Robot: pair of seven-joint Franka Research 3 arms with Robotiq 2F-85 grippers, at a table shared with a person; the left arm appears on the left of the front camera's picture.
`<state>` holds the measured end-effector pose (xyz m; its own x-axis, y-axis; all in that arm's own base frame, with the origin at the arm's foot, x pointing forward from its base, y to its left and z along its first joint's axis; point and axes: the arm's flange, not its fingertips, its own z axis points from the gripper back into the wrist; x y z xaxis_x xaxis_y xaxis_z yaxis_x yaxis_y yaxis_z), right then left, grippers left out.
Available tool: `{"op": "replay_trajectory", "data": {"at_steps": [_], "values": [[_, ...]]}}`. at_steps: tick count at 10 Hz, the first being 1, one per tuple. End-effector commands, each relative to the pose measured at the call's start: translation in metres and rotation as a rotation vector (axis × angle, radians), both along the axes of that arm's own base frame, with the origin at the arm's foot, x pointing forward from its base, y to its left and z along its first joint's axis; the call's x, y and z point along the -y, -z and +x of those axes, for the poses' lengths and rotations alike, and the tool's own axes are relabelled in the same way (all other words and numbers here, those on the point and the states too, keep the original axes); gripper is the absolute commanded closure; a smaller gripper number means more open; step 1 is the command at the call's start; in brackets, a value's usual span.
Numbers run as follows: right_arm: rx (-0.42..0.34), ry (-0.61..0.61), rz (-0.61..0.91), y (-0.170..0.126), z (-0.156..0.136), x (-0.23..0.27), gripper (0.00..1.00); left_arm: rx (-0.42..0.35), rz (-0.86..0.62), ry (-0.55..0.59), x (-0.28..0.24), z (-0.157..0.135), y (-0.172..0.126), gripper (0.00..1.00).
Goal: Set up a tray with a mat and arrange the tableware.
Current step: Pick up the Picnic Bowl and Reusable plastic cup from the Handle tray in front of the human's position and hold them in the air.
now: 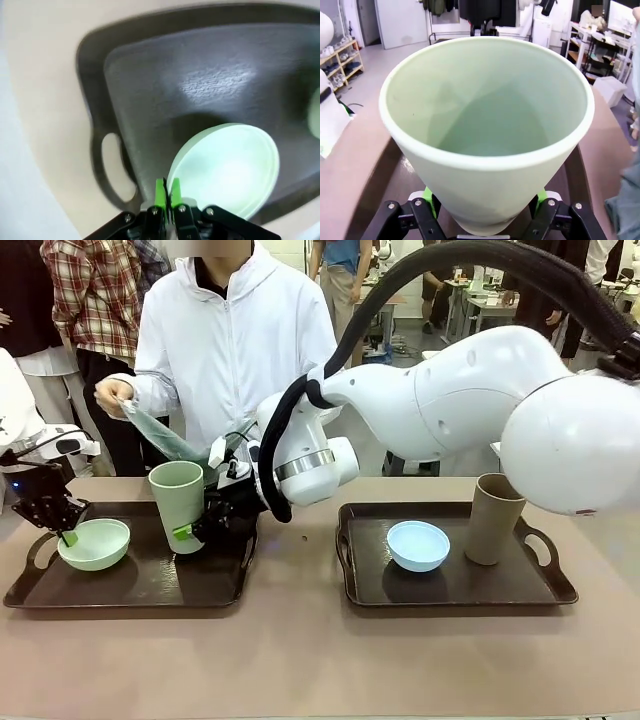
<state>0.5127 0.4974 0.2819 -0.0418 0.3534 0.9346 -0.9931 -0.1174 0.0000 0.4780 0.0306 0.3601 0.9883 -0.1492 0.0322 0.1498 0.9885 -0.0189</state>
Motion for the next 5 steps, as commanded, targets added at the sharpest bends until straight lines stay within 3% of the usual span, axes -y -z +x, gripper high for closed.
{"op": "replay_trajectory", "data": {"at_steps": [1,5], "values": [[-0.005,0.019,0.038,-0.057,-0.021,0.029,0.39,-0.029,0.01,-0.022,-0.007,-0.01,-0.042,1.0],[0.078,0.054,-0.074,-0.154,-0.056,0.045,0.39,0.096,-0.004,-0.053,-0.019,-0.037,-0.14,1.0]]}}
